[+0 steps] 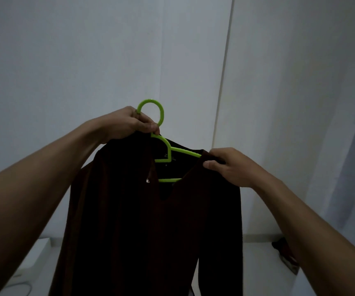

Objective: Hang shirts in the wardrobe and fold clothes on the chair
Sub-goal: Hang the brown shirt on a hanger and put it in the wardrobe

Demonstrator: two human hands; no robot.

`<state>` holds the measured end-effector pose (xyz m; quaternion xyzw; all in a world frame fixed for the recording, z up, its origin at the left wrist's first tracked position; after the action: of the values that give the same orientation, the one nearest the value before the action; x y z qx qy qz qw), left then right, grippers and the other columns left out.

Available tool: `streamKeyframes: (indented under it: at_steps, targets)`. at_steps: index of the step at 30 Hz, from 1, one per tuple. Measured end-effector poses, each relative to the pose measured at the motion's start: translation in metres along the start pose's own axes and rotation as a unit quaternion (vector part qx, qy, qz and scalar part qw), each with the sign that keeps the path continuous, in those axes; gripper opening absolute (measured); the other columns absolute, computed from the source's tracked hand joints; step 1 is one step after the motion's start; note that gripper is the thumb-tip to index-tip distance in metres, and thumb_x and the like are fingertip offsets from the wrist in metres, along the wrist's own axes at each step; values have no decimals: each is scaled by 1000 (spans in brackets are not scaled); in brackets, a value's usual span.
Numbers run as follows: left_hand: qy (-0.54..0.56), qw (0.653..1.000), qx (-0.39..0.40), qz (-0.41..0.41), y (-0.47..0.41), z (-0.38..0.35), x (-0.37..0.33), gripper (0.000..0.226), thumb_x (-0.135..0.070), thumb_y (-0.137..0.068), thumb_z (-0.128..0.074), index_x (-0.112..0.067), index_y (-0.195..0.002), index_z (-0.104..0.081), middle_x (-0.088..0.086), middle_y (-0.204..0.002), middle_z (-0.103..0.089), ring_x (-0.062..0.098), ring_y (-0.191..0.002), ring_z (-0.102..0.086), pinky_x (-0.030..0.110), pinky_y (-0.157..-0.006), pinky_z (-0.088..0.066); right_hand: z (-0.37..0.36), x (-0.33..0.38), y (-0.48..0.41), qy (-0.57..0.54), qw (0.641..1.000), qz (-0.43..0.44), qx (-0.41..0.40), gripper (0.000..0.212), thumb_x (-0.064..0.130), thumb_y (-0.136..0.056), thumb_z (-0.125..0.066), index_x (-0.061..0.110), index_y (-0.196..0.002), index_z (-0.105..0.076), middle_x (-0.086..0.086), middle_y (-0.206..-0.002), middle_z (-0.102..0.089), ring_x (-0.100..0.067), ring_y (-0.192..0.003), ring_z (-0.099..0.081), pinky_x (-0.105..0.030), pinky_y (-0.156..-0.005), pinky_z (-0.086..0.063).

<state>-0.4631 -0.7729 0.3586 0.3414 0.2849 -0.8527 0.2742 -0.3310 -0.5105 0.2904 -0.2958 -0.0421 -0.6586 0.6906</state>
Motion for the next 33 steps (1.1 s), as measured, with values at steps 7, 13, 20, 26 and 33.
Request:
streamKeyframes:
  at_steps: [7,13,20,26,33]
  targets:
    - [-7,999,38,-8,-3,-4,-10,20,-22,-98,-59,-9,-95,-75,7,-106,-75,23,-99,-68,35,-92,-49,-6,22,-5,-87,995,51,-23,11,29,-97,-65,23,-89,-70,-4,-78,-68,-14,-67,-63,-34,-62,-47]
    - [-24,999,6,28,-3,-14,-6,48,-51,-77,-74,-27,-115,-59,2,-108,-74,11,-85,-64,29,-76,-49,5,15,-5,-64,991,47,-109,13,23,-97,-63,21,-87,-70,1,-74,-66,-11,-62,-60,-29,-58,-45]
    - [-122,982,48,133,10,4,31,76,-20,-52,-98,-34,-114,-57,5,-116,-65,28,-102,-69,49,-83,-60,35,-9,8,-113,987,16,-113,12,16,-97,-64,19,-88,-72,-3,-79,-70,-7,-64,-64,-18,-59,-48]
    - [-170,984,9,59,11,18,28,19,-2,-85,-75,-18,-92,-68,3,-94,-71,20,-79,-65,29,-69,-52,42,-20,15,-137,985,17,-100,15,10,-96,-64,19,-87,-73,9,-70,-69,-3,-62,-64,-12,-58,-46]
    - [-125,991,-25,29,6,26,26,18,-14,-101,-55,-21,-94,-70,4,-84,-71,22,-76,-58,38,-74,-46,56,-27,18,-207,975,17,-74,13,8,-97,-62,8,-97,-75,-6,-77,-69,-18,-69,-63,-26,-64,-47]
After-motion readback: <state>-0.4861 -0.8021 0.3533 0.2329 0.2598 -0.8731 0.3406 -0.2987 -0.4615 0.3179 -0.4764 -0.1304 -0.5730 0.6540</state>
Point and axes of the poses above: each hand's wrist, its own y-axis away from the middle knuckle, its own z-axis out of the back of the hand, x = y × z, the point moved 2 cm from there along -y, towards the middle knuckle
